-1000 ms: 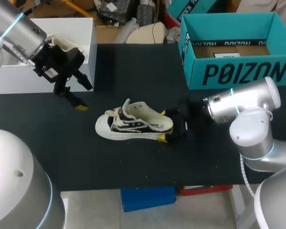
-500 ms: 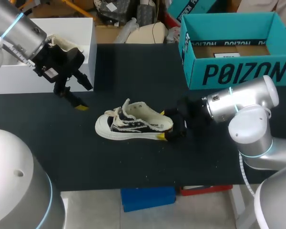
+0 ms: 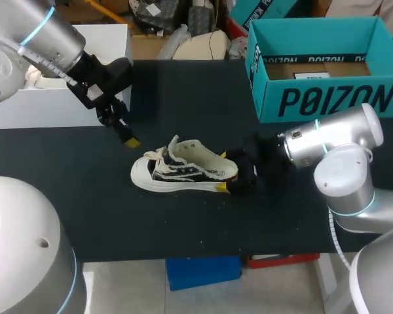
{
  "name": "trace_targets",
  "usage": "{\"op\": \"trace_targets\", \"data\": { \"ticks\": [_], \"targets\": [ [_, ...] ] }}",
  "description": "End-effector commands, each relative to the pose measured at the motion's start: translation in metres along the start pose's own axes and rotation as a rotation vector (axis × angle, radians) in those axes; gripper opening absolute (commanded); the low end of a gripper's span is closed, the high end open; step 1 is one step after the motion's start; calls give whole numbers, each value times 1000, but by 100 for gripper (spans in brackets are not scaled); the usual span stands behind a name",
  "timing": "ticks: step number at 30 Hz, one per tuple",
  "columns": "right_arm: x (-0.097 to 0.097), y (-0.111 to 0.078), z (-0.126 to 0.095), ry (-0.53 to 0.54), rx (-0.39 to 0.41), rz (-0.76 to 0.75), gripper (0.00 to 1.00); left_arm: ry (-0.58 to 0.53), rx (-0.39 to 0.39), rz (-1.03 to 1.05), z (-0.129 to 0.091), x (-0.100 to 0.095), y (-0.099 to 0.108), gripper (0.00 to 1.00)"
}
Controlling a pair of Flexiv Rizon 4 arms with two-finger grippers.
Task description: Take the shoe out of the shoebox, open the shoe tongue, remove and reinsert the insole, then place the shoe into the shoebox
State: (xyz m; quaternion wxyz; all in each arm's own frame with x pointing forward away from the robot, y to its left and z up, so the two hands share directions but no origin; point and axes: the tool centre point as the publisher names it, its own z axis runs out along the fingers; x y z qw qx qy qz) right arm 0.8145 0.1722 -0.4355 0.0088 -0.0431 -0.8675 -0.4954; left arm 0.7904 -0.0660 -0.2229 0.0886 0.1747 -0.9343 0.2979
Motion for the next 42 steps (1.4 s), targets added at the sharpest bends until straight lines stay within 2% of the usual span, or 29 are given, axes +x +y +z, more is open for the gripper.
{"op": "trace_targets", "data": {
  "ticks": [1,4,18,20,21,22,23,24,26,27,29,30,38,42],
  "targets": [
    [0,-1,2,-1,2,1,0,-116,30,-217,7,13,-1,100],
    [0,-1,2,-1,2,1,0,-74,30,-240,11,18,-4,100],
    [0,-1,2,-1,2,1,0,-74,30,-240,11,18,-4,100],
    [0,-1,2,-1,2,1,0,-247,-64,-479,20,8,-13,100],
    [0,-1,2,-1,2,1,0,-285,-84,-516,22,7,-15,100],
    [0,-1,2,-1,2,1,0,-370,-117,-574,25,6,-18,100],
    [0,-1,2,-1,2,1,0,-408,-168,-658,29,5,-22,100],
    [0,-1,2,-1,2,1,0,-387,-184,-697,29,4,-24,100],
    [0,-1,2,-1,2,1,0,-575,-268,-795,37,1,-27,100],
    [0,-1,2,-1,2,1,0,-561,-282,-832,39,1,-28,100],
    [0,-1,2,-1,2,1,0,-640,-306,-930,42,-2,-28,100],
    [0,-1,2,-1,2,1,0,-612,-310,-966,42,-3,-29,100],
    [0,-1,2,-1,2,1,0,-655,-427,-1225,64,-11,-22,100],
    [0,-1,2,-1,2,1,0,-625,-441,-1298,71,-10,-21,100]
  ]
}}
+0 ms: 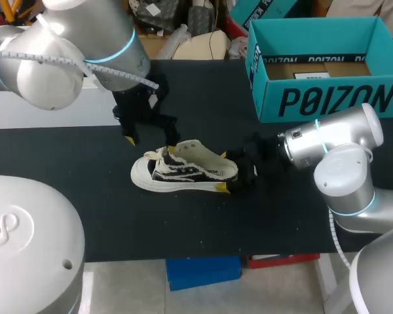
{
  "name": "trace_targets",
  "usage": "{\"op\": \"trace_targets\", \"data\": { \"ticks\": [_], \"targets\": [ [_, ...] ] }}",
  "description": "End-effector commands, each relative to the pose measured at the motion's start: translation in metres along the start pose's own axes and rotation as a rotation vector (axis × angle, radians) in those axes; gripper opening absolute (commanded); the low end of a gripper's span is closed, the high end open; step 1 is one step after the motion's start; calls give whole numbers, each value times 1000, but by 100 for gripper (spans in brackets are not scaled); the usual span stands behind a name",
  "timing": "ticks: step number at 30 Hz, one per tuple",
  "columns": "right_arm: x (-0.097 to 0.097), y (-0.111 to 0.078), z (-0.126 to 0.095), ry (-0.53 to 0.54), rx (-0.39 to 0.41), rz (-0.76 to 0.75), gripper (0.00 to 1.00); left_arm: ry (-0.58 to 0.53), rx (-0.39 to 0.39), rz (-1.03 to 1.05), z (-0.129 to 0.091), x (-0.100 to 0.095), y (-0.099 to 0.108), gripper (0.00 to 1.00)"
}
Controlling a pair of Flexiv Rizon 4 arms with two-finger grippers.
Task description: Take the shoe out of the shoebox, open the shoe tongue, remove and reinsert the insole, then place the shoe into the shoebox
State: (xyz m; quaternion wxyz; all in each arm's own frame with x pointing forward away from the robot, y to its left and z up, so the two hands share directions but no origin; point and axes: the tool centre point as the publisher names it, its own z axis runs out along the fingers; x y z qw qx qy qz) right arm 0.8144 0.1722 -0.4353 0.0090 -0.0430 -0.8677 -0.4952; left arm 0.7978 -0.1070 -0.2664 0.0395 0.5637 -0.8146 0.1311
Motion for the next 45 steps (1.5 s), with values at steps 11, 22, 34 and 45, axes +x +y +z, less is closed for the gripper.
{"op": "trace_targets", "data": {
  "ticks": [11,22,34,45],
  "targets": [
    [0,-1,2,-1,2,1,0,-241,-237,-410,9,15,-9,100],
    [0,-1,2,-1,2,1,0,-334,6,-458,9,11,-9,100],
    [0,-1,2,-1,2,1,0,-361,172,-467,24,5,-10,100],
    [0,-1,2,-1,2,1,0,-473,213,-476,52,1,-20,100]
  ]
}}
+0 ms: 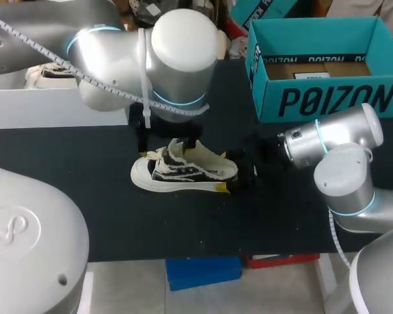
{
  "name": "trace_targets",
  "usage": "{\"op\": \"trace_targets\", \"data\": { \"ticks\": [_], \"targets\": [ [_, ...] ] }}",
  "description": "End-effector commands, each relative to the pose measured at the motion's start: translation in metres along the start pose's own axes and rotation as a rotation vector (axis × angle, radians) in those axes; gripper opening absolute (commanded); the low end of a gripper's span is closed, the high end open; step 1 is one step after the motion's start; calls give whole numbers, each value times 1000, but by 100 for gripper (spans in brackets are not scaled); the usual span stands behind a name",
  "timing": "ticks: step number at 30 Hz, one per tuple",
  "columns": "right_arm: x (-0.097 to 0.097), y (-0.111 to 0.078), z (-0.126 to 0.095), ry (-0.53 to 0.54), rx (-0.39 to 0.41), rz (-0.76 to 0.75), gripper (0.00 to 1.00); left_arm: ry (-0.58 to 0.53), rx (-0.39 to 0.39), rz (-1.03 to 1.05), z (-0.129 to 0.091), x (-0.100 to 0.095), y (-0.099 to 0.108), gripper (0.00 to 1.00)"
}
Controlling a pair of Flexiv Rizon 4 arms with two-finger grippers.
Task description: Take the shoe out of the shoebox, open the shoe tongue, remove and reinsert the insole, then place the shoe into the shoebox
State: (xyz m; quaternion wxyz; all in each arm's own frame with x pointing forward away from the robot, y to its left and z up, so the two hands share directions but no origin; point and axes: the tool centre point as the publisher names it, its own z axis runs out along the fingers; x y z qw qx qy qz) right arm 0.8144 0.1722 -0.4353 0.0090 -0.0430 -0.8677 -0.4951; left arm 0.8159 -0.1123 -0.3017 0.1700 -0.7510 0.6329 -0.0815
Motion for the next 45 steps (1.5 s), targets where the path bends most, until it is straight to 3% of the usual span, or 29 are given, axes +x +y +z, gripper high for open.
{"op": "trace_targets", "data": {
  "ticks": [1,5,7,9,12,13,15,16,24,30,37,45],
  "targets": [
    [0,-1,2,-1,1,1,0,-45,2,-3,11,18,2,100],
    [0,-1,2,-1,1,1,0,-62,5,-14,18,23,2,97],
    [0,-1,2,-1,1,1,0,-59,-12,-19,21,25,2,78],
    [0,-1,2,-1,1,1,0,-63,-13,-17,23,27,3,48],
    [0,-1,2,-1,1,1,0,-69,-9,-12,25,30,4,40],
    [0,-1,2,-1,1,1,0,-67,-9,-8,25,30,4,31],
    [0,-1,2,-1,1,1,0,-71,-11,-7,25,31,5,4],
    [0,-1,2,-1,1,1,0,-66,-12,-1,26,32,6,0],
    [0,-1,2,-1,1,1,0,-53,5,26,29,29,7,0],
    [0,-1,2,-1,1,1,0,21,21,58,24,21,-2,0],
    [0,-1,2,-1,1,1,0,132,31,49,12,3,-21,0],
    [0,-1,2,-1,1,1,0,213,17,39,18,-22,-26,0]
  ]
}}
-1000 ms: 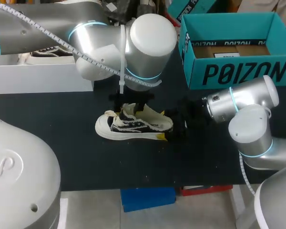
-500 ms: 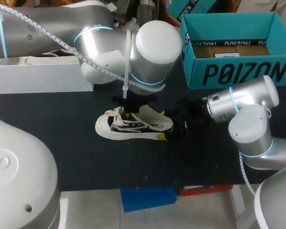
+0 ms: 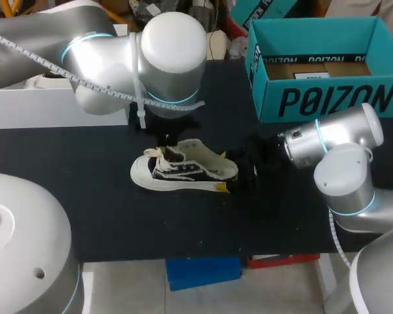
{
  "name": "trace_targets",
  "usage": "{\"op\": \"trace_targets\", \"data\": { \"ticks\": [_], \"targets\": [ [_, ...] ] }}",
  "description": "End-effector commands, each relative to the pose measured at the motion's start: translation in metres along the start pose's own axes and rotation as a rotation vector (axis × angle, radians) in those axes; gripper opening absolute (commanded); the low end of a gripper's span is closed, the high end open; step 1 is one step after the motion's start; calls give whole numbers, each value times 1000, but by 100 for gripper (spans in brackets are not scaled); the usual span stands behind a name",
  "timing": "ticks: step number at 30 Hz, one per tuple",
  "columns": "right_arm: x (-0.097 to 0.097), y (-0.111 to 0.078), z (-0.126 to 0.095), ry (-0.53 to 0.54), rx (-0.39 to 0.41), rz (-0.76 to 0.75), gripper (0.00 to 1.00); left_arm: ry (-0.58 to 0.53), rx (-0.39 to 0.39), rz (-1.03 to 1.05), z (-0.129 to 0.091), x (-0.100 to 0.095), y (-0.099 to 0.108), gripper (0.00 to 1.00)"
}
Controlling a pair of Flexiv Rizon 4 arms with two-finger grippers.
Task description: Take the shoe out of the shoebox, open the shoe tongue, remove and reinsert the insole, then place the shoe into the shoebox
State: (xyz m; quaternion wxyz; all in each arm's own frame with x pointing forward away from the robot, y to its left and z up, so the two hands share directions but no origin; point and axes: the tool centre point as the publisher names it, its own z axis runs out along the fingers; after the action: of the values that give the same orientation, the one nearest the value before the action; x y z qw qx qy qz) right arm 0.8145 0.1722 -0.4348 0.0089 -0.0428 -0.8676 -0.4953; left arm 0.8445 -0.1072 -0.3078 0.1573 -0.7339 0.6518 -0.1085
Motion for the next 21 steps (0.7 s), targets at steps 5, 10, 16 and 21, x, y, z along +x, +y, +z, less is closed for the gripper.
{"op": "trace_targets", "data": {
  "ticks": [5,10,16,21],
  "targets": [
    [0,-1,2,-1,2,2,0,155,14,-5,10,-36,3,0],
    [0,-1,2,-1,2,2,0,178,50,1,20,-46,3,0],
    [0,-1,2,-1,2,2,0,240,97,18,25,-55,1,0],
    [0,-1,2,-1,2,2,0,316,81,38,32,-60,2,0]
  ]
}}
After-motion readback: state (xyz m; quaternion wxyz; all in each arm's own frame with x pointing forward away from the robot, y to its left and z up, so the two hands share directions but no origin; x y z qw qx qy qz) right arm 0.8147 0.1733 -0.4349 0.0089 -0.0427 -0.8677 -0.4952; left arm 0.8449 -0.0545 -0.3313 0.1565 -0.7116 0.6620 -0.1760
